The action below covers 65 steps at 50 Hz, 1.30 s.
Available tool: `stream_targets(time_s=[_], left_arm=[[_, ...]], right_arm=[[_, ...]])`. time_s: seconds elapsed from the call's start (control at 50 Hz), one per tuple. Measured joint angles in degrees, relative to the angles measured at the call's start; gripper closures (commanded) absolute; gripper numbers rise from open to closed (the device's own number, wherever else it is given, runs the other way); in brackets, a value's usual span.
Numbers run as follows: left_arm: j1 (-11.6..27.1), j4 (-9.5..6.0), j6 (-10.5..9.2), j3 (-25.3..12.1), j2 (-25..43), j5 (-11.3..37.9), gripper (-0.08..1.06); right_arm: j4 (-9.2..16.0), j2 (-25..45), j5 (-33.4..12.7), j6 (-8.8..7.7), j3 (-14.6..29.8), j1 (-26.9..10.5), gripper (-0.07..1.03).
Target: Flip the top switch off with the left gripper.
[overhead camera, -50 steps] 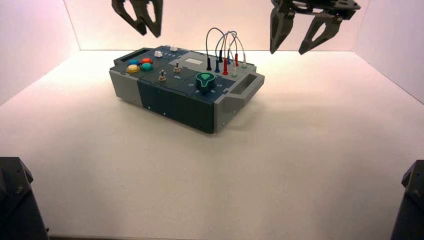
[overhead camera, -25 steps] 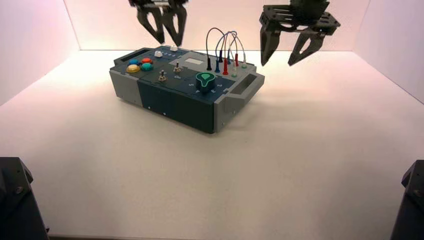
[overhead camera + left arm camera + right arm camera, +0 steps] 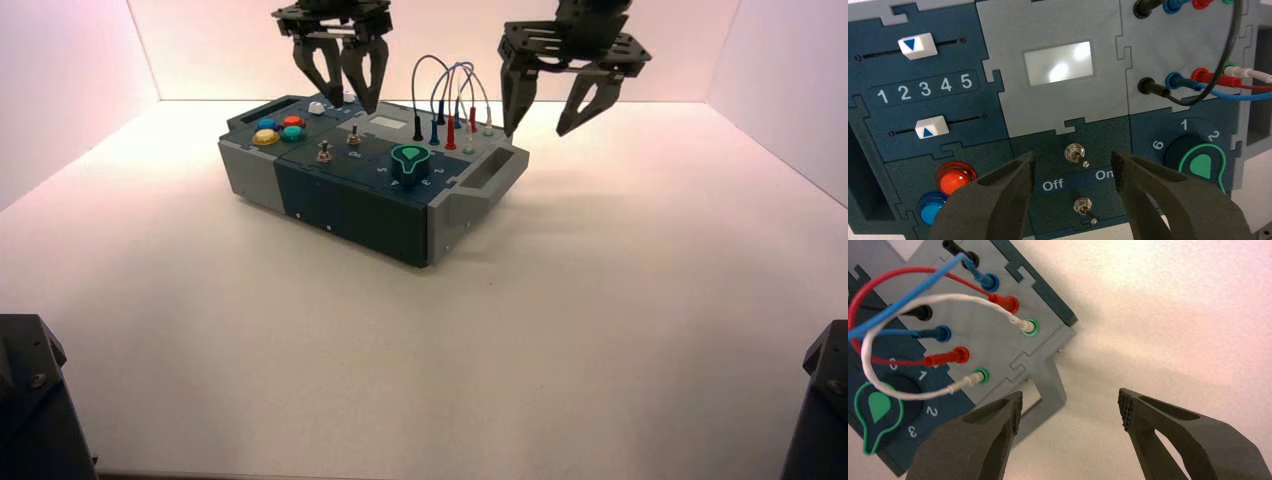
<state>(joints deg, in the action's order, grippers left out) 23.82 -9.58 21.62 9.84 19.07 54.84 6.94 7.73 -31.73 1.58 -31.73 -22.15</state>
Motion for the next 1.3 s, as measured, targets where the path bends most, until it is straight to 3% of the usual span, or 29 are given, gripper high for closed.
stream_targets(time_s=[0.96,1.3], left_arm=[[0.1,1.32,-0.35,1.6,0.4,0.6,0.25],[0.1,2.29,-0.53,1.6,1.3,0.8,0.26]], right_arm=[[-2.3,5.2,2.2,0.09,0.7,-0.5,-0.03],[-4.3,6.0,3.0,0.35,0.8,-0.5,-0.03]])
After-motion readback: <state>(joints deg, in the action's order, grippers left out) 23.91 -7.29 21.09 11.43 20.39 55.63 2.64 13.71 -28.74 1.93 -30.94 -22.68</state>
